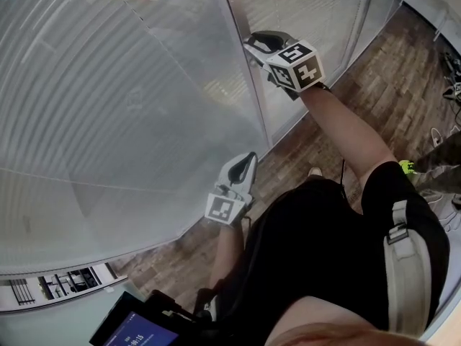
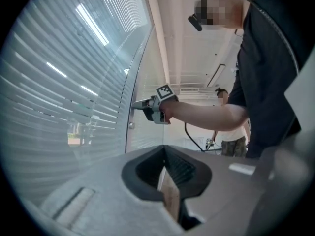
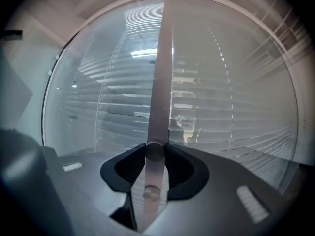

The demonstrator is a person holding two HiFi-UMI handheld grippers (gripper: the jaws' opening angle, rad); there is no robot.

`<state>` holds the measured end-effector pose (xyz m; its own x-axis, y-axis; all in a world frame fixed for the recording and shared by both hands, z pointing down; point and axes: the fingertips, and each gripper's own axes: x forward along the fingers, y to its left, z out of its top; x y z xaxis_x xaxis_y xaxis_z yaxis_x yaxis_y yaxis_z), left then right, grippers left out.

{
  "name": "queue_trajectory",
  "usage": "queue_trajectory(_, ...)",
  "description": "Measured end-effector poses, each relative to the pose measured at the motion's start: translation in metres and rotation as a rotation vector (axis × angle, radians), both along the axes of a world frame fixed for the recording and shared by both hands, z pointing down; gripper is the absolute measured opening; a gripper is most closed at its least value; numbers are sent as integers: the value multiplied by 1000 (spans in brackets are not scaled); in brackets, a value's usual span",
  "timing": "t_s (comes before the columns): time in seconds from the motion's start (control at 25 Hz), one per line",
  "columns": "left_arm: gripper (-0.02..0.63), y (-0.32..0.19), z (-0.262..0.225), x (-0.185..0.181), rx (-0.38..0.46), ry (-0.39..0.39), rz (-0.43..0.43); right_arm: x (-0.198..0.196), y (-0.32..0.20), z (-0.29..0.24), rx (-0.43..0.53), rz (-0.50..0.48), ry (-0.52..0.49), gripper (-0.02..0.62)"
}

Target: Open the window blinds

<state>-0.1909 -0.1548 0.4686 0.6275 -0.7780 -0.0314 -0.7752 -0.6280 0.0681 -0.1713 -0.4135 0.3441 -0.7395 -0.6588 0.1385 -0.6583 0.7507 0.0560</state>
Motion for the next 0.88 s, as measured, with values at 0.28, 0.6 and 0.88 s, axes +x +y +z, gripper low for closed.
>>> queue_trajectory(0.28, 3, 0, 5, -5, -23, -2, -17, 2, -6, 0, -103, 3, -140, 129)
queue_trajectory(0.6, 3, 1, 2, -7, -10, -1, -23, 1, -4, -2, -126, 10, -172, 127)
queue_trajectory(0.88, 3, 3, 0, -4, -8, -2, -17, 0, -3, -3, -121, 4, -175, 127)
